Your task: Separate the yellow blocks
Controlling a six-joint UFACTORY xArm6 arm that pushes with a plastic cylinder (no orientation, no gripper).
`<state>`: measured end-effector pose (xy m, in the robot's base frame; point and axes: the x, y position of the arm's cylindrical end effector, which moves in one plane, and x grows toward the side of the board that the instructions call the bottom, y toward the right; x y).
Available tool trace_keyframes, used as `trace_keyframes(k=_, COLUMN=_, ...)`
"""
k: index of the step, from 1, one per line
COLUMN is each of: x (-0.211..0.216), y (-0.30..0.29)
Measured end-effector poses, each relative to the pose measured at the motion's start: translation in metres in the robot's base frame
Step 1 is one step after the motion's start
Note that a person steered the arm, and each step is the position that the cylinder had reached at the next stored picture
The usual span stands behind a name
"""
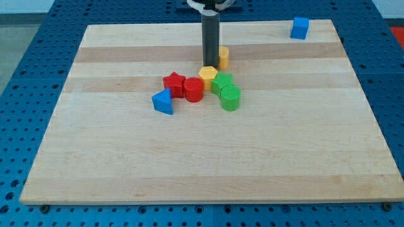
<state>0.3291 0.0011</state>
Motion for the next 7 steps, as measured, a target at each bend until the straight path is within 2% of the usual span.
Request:
trace_keyframes(k=2, x=-0.028, y=0.003)
trace_keyframes(k=5, x=-0.030, y=0.093)
trace_keyframes(k=7, x=-0.021, y=0.121)
